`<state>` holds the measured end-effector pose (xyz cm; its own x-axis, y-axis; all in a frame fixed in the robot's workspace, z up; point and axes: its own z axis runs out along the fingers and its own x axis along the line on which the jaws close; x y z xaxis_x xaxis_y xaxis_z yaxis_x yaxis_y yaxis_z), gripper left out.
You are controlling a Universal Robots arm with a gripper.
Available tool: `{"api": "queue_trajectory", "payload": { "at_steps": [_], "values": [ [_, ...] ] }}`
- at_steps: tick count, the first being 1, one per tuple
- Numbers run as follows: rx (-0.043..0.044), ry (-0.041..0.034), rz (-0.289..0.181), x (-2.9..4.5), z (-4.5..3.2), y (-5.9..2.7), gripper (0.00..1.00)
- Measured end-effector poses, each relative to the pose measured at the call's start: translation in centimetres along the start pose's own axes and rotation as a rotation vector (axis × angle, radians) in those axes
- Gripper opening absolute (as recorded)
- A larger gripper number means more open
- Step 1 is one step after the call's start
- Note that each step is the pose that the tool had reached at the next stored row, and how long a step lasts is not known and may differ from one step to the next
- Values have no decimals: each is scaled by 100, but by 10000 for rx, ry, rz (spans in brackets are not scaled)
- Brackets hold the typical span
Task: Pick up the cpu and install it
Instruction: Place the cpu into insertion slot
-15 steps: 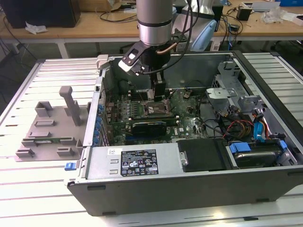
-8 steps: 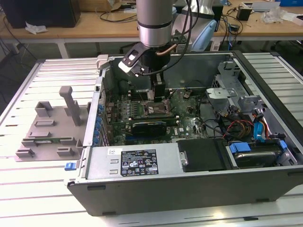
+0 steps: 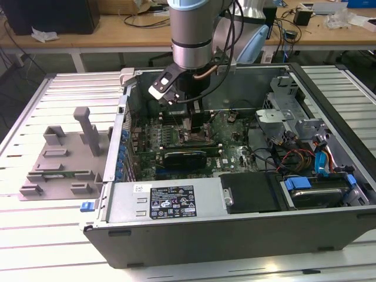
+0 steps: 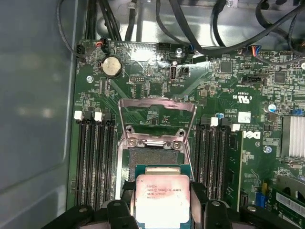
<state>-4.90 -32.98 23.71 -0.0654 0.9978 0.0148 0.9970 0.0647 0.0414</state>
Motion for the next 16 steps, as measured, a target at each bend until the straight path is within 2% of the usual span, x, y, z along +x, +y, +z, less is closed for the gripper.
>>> {"api": "queue_trajectory", "payload": {
  "at_steps": [1, 2, 4, 10, 12, 16],
  "values": [
    [1, -25, 0, 1, 12, 0, 55],
    [10, -148, -4, 7, 39, 2, 55],
    [20, -292, -10, 20, 66, 4, 55],
    [30, -449, -17, 89, 162, 15, 55],
    [30, -462, -17, 109, 174, 16, 55],
    [38, -572, -21, 122, 235, 14, 55]
  ]
}}
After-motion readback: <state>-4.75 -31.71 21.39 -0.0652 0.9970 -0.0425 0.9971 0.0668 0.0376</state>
